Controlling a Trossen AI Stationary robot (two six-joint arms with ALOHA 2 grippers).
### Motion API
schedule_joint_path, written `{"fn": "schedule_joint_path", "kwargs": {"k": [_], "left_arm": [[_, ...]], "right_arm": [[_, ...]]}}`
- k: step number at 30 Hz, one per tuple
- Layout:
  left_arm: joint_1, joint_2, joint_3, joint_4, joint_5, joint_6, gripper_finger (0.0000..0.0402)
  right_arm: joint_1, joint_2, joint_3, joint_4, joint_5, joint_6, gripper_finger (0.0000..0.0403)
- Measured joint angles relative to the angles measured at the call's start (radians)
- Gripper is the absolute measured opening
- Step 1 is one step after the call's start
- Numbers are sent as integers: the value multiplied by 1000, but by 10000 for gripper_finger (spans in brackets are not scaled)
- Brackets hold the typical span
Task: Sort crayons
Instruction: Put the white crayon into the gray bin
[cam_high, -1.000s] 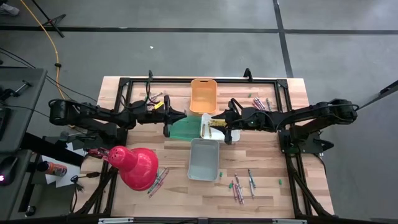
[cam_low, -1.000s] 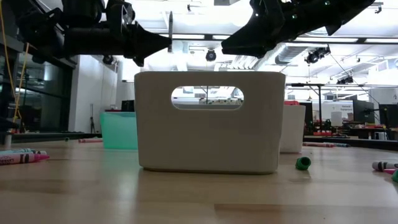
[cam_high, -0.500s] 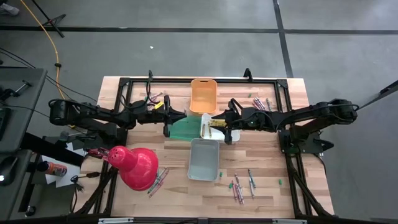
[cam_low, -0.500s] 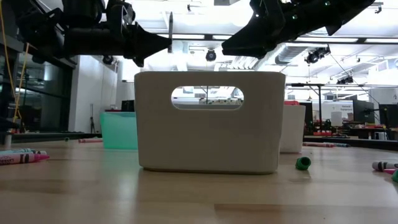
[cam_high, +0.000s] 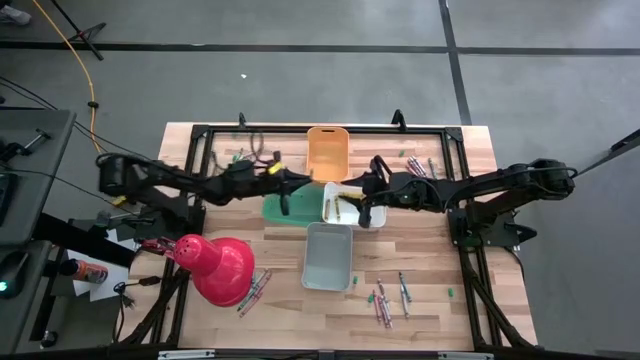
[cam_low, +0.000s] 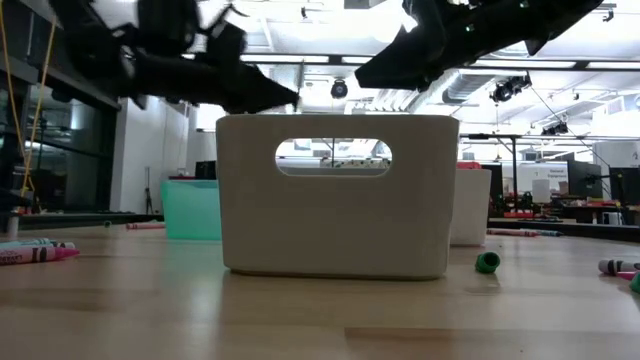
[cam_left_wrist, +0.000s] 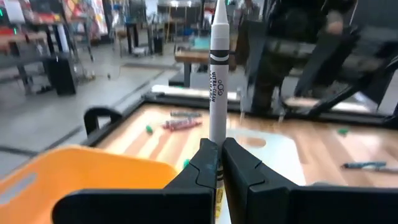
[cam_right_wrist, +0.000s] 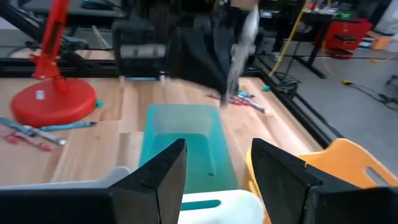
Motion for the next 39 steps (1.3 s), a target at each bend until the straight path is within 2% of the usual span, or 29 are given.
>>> {"fn": "schedule_joint_path", "kwargs": {"k": [3, 6, 9, 11, 12, 15, 19, 24, 30, 39], "left_arm": [[0, 98, 70, -67, 52, 7, 0], [-3, 125, 126, -96, 325, 11, 0], [-14, 89, 145, -104, 608, 0, 0], [-44, 62, 146, -111, 704, -6, 0], [-70, 52, 146, -116, 709, 3, 0], [-177, 47, 147, -168, 615, 130, 0], [-310, 58, 212, -397, 420, 366, 0], [-404, 67, 328, -549, 388, 440, 0], [-429, 70, 352, -638, 233, 474, 0], [-418, 132, 352, -615, 149, 510, 11]], "right_arm": [[0, 0, 0, 0, 18, -8, 177], [0, 0, 0, -13, 21, -18, 177], [0, 0, 0, -32, 21, -27, 177], [0, 0, 0, -41, 21, -27, 177], [0, 0, 0, -42, 21, -27, 177], [0, 0, 0, -40, 22, -27, 177], [0, 0, 0, -37, 67, -29, 177], [0, 0, 0, -36, 120, -34, 177], [0, 0, 0, -38, 124, -27, 177], [0, 0, 0, -41, 123, -27, 177]]}}
